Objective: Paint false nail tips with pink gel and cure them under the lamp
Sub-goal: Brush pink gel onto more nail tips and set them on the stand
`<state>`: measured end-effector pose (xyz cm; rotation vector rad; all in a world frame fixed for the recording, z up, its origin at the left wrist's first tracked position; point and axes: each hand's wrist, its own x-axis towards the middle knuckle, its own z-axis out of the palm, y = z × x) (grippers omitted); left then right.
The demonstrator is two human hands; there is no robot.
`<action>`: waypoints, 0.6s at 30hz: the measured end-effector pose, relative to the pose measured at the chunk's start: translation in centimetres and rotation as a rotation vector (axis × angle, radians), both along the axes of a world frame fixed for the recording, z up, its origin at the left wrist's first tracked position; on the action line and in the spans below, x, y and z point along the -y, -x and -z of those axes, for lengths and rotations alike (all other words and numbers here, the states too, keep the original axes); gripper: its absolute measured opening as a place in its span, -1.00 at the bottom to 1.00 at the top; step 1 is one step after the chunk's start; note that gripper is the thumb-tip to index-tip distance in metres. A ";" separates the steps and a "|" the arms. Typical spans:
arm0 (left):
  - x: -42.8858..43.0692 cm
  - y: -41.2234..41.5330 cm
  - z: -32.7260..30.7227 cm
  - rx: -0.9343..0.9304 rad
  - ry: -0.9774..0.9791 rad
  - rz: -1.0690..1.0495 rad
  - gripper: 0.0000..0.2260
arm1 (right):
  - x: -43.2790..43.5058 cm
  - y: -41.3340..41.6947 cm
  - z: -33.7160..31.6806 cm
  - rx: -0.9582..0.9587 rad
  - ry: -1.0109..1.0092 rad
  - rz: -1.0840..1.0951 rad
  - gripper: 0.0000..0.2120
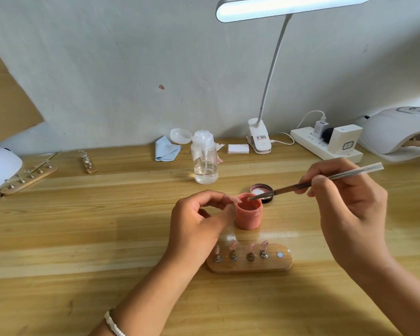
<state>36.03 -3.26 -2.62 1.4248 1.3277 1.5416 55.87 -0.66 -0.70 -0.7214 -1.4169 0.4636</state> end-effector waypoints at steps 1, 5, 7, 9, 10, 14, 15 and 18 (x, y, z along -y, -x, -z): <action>0.0 0.0 0.0 0.002 -0.001 0.000 -0.92 | 0.0 0.0 0.0 0.000 -0.003 -0.006 -0.87; -0.2 0.0 0.1 0.000 -0.002 -0.003 -0.89 | 0.3 0.1 0.0 0.017 -0.037 -0.048 -0.87; -0.2 0.1 0.2 -0.013 0.000 -0.007 -0.86 | 0.6 0.3 -0.1 0.043 -0.047 -0.076 -0.86; -0.2 0.0 0.1 -0.011 0.003 -0.011 -0.90 | 0.7 0.4 0.0 0.073 -0.046 -0.095 -0.87; -0.2 0.0 0.1 -0.001 0.004 -0.014 -0.91 | 0.7 0.5 0.0 0.084 -0.041 -0.098 -0.87; -0.2 -0.1 0.0 0.013 0.010 -0.010 -0.89 | 0.5 0.3 0.1 0.069 -0.025 -0.060 -0.87; -0.1 -0.1 0.0 0.005 0.005 -0.008 -0.85 | 0.4 0.2 0.1 0.052 -0.020 -0.045 -0.87; -0.1 0.0 -0.1 0.002 0.002 -0.017 -0.78 | 0.1 0.0 0.0 0.016 -0.018 -0.003 -0.87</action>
